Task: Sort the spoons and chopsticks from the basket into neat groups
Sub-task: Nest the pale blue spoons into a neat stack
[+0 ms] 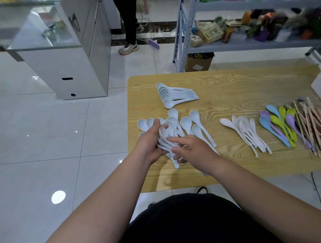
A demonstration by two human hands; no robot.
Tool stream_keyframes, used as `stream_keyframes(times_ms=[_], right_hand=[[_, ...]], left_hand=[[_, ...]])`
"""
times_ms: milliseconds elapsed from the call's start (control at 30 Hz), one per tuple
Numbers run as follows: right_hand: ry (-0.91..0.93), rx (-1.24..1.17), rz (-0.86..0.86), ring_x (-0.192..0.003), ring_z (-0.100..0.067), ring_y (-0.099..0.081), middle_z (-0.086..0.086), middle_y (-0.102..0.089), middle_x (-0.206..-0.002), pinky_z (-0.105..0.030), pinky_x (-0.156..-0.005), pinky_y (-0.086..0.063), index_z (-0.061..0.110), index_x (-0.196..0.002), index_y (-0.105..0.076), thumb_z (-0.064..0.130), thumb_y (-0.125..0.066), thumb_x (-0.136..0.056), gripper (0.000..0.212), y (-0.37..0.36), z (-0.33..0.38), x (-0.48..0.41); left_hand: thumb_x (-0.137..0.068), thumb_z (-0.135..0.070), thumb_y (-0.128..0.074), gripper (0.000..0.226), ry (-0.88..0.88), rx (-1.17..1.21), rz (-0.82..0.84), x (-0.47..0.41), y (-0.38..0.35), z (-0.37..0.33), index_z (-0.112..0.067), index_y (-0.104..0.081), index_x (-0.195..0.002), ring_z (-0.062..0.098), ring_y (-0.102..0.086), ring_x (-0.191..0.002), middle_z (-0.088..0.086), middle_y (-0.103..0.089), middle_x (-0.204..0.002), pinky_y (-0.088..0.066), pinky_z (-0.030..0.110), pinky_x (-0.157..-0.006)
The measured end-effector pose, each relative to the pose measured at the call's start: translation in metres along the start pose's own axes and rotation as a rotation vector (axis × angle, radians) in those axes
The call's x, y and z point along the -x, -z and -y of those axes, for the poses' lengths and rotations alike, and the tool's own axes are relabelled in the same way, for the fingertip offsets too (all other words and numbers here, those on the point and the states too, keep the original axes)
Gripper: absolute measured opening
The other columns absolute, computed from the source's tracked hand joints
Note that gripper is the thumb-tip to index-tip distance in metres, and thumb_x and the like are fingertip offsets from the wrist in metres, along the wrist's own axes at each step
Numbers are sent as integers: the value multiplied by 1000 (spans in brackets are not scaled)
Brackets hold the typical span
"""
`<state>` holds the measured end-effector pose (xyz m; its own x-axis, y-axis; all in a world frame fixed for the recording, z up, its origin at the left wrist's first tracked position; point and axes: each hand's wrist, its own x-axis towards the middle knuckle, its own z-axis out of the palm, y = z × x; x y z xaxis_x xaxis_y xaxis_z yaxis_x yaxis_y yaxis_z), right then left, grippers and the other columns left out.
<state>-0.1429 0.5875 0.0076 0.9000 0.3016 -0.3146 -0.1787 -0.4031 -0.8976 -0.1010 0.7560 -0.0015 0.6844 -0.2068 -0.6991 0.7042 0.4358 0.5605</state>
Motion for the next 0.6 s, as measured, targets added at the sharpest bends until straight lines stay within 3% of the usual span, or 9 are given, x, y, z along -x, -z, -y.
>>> stream_keyframes(times_ms=[67, 133, 200, 300, 400, 500, 600], right_hand=[[-32, 24, 18, -79, -9, -74, 5, -51, -111, -26, -73, -61, 55, -115, -65, 29, -64, -95, 32, -9, -3, 1], [-70, 17, 9, -78, -12, -75, 5, -52, -114, -29, -70, -62, 44, -113, -63, 31, -66, -92, 25, -15, -4, 2], [-193, -109, 45, -81, -19, -77, 0, -60, -117, -33, -69, -62, 28, -113, -53, 35, -71, -88, 31, -13, -5, 3], [-439, -382, 322, -79, -27, -73, -11, -73, -102, -48, -76, -62, 11, -122, -56, 48, -60, -95, 46, 1, -13, 7], [-523, -617, 545, -55, -14, -54, -5, -61, -80, -34, -63, -53, 10, -122, -66, 54, -48, -99, 52, 9, -26, 17], [-537, -671, 578, -43, -5, -31, 5, -42, -65, -23, -51, -41, 14, -118, -68, 54, -52, -95, 48, 15, -35, 15], [-500, -551, 554, -43, -7, -22, 5, -32, -63, -22, -50, -36, 14, -116, -66, 50, -50, -100, 42, 33, -35, 7]], left_hand=[[-97, -50, -58, 40, -10, 12, 2, 6, 3, 1, -10, -65, -100, 27, -70, -81, 10, -71, -86, -59, 42, -72], [-97, -29, -66, 21, -19, -4, 0, 10, 4, 3, -8, -63, -98, 22, -65, -80, 7, -64, -84, -60, 39, -67], [-94, -9, -62, 4, -35, -30, -23, 14, 6, 3, -6, -61, -97, 19, -68, -77, 8, -65, -83, -58, 35, -61], [-92, -2, -57, 7, -40, 28, -86, 15, 10, -2, -5, -59, -98, 20, -68, -75, 9, -64, -85, -55, 37, -64], [-94, -2, -55, 4, -18, 79, -72, 14, 12, -3, -5, -58, -94, 23, -64, -76, 10, -60, -86, -53, 40, -67], [-92, -1, -55, 7, -7, 96, -82, 13, 7, 1, -5, -57, -98, 22, -65, -71, 10, -60, -82, -54, 39, -65], [-93, -2, -54, 15, -4, 64, -74, 9, -2, 0, -6, -58, -107, 25, -71, -75, 11, -63, -88, -59, 43, -70]])
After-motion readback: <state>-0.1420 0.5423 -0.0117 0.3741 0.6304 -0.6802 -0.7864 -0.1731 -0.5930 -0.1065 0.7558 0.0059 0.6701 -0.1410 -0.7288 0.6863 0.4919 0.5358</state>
